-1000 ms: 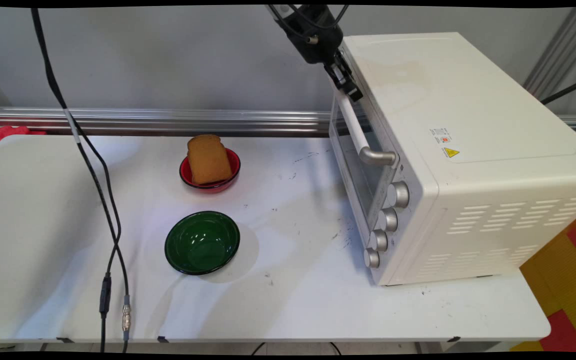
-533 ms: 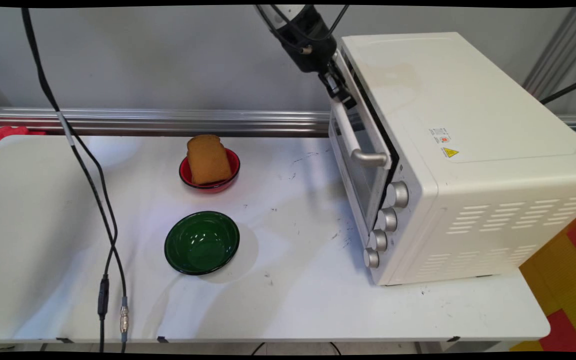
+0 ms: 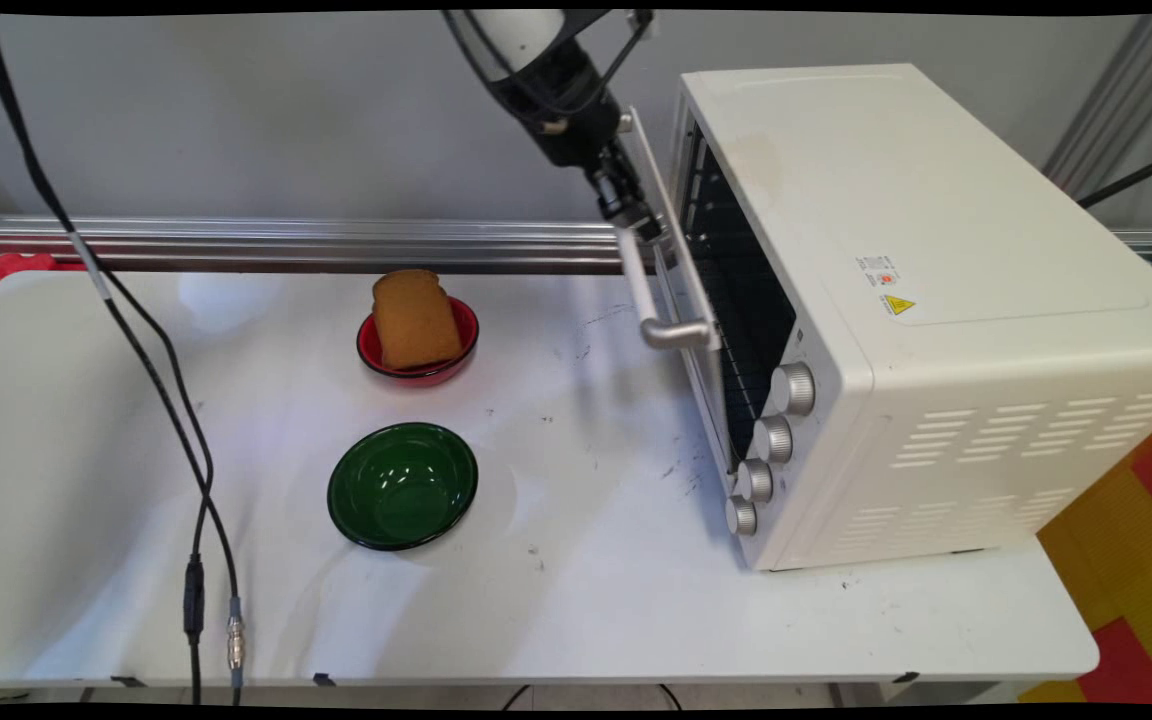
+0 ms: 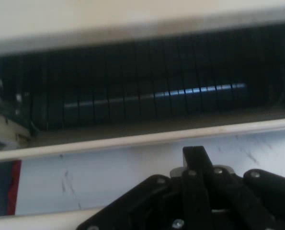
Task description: Open the oven
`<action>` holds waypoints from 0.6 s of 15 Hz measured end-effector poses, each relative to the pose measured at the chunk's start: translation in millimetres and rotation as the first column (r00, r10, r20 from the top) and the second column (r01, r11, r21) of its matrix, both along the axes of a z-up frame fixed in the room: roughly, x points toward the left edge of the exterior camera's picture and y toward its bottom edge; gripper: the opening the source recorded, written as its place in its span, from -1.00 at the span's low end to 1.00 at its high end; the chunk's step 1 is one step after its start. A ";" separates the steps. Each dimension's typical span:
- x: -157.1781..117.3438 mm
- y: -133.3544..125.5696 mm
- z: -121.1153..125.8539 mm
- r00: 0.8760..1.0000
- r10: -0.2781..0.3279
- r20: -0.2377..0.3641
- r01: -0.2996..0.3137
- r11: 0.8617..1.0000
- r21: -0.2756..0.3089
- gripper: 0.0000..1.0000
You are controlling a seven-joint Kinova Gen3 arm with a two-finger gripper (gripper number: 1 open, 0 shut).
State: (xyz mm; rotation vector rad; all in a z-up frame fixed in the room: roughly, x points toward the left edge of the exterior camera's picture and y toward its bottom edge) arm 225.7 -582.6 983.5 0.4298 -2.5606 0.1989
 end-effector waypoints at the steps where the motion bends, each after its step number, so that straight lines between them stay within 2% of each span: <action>1: 6.8 3.2 -1.7 1.000 -0.001 0.006 0.001 1.000 0.002 -1.00; 9: 43.0 12.8 -18.3 1.000 -0.010 0.025 0.010 1.000 -0.013 -1.00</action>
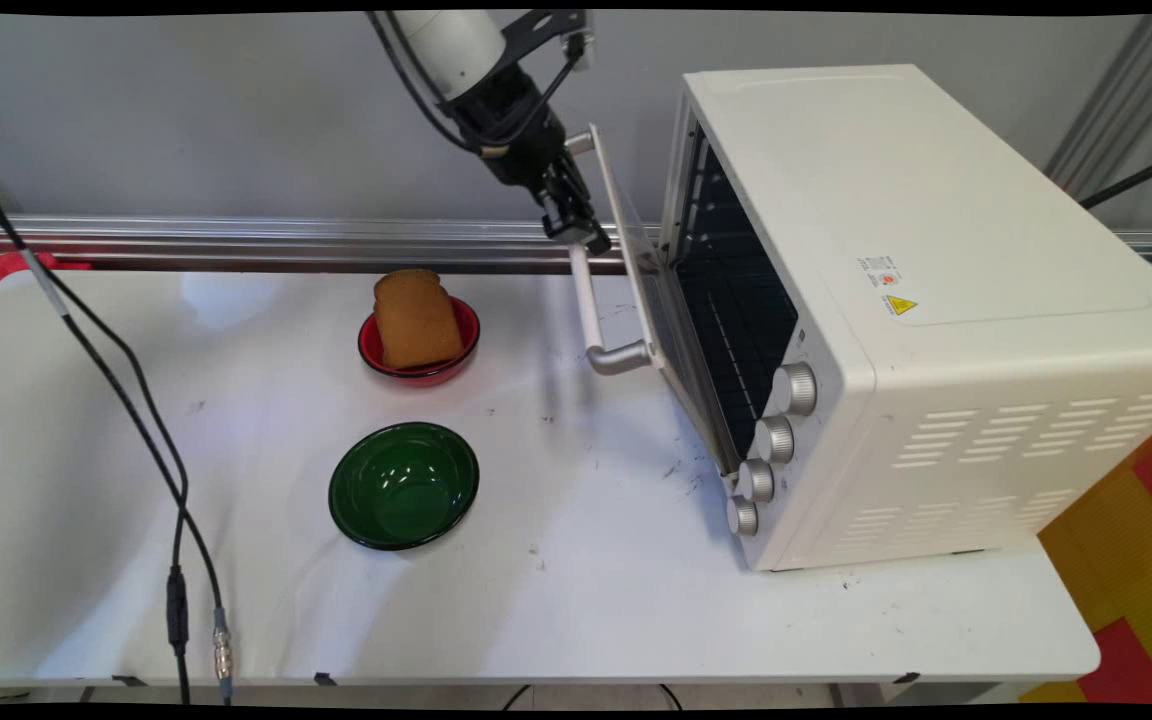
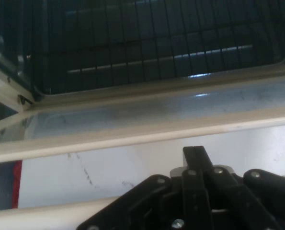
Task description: Open the oven
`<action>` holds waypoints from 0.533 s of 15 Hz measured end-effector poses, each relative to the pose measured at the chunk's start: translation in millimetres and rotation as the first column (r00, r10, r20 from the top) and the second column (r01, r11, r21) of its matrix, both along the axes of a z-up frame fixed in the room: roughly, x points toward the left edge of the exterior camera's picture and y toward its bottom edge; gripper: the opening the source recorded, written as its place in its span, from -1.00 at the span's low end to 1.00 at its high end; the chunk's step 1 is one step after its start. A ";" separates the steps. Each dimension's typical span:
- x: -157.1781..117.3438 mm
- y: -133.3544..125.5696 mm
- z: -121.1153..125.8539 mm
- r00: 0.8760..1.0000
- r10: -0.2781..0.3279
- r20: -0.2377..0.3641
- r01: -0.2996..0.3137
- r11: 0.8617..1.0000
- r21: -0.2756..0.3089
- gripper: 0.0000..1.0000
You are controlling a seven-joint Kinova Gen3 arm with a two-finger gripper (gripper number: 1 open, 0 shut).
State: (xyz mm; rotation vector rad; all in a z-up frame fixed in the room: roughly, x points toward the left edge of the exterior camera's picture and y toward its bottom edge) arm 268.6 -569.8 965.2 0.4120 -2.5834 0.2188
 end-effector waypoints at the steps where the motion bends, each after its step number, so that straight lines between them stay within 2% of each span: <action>1: 4.9 1.3 -3.8 1.000 0.002 0.000 -0.002 1.000 -0.003 -1.00; 8: 26.5 4.8 -28.7 1.000 0.009 -0.014 -0.009 1.000 -0.020 -1.00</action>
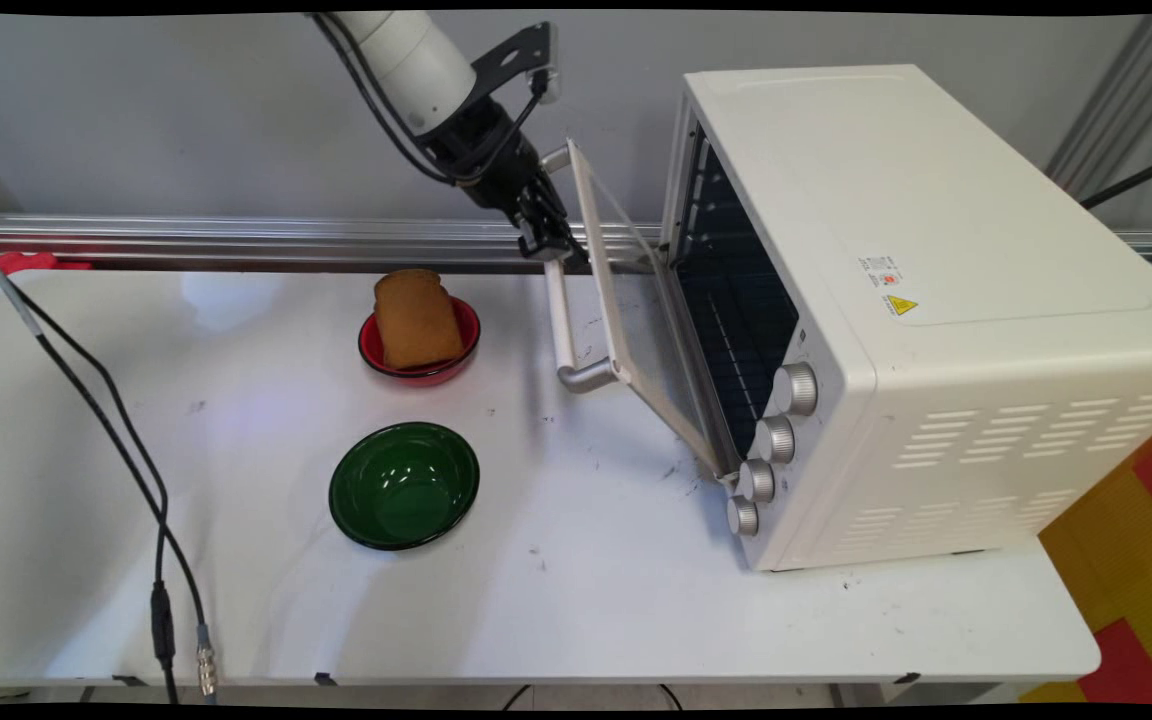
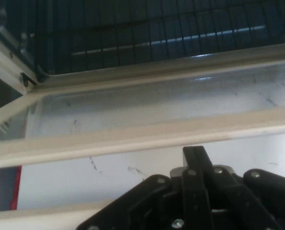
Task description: Open the oven
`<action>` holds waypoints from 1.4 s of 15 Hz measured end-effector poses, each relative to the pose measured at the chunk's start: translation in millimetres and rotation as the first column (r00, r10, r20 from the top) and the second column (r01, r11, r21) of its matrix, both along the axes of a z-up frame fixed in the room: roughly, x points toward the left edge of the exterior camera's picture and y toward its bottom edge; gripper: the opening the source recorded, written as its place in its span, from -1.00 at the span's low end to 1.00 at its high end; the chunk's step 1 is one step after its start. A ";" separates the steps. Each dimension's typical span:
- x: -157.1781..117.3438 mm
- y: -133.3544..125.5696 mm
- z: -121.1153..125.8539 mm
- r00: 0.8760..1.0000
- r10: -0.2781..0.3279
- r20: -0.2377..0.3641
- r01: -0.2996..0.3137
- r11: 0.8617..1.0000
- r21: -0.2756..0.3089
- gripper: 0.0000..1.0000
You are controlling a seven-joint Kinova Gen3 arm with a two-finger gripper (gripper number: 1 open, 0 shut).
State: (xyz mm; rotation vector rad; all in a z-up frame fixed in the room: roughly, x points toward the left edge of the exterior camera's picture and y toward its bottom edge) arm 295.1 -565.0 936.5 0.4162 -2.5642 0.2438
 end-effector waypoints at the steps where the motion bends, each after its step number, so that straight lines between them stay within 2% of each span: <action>1: 2.9 0.3 -3.4 1.000 0.002 -0.003 -0.002 1.000 -0.001 -1.00; 15: 63.6 25.9 -58.1 0.998 -0.022 -0.057 0.025 0.999 0.042 -1.00; 21: 86.2 34.3 -69.7 0.997 -0.021 -0.069 0.025 0.998 0.051 -1.00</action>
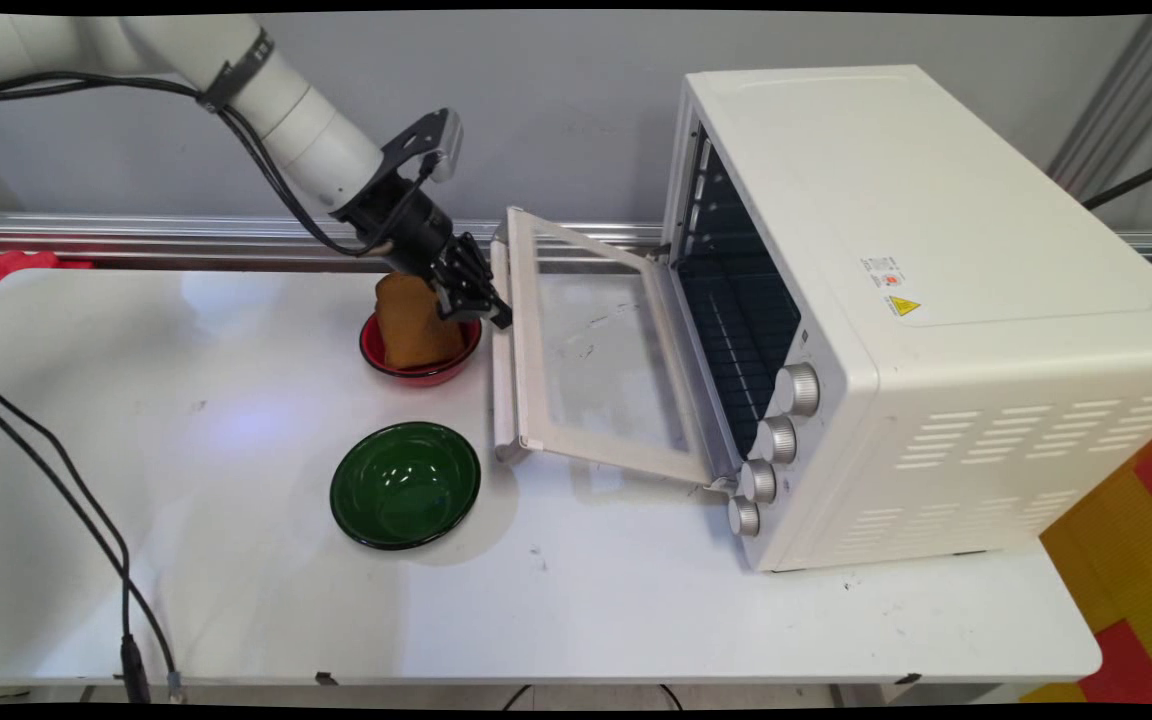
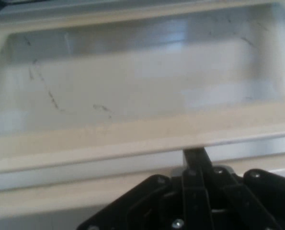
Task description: Open the oven
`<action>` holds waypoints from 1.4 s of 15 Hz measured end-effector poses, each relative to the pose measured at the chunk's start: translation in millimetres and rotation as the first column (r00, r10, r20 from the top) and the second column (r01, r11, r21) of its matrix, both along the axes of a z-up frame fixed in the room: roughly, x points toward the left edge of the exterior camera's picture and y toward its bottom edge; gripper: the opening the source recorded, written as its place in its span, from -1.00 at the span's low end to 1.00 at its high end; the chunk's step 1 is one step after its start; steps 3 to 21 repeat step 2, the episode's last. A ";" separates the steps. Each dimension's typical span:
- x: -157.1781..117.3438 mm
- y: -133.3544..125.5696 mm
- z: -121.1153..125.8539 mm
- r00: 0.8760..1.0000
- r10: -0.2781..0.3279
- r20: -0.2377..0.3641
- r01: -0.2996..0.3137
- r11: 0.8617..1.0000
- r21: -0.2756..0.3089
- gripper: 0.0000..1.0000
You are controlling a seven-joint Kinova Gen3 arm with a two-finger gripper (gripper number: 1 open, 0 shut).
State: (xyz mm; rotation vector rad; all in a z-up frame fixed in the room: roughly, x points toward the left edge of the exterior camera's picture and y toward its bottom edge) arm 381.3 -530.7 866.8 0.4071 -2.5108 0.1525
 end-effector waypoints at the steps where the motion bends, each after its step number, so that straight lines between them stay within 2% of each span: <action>1: 2.3 0.4 -0.5 1.000 0.002 -0.003 -0.002 1.000 0.000 -1.00; 21: 4.7 0.7 -0.4 1.000 0.004 -0.006 -0.004 1.000 0.001 -1.00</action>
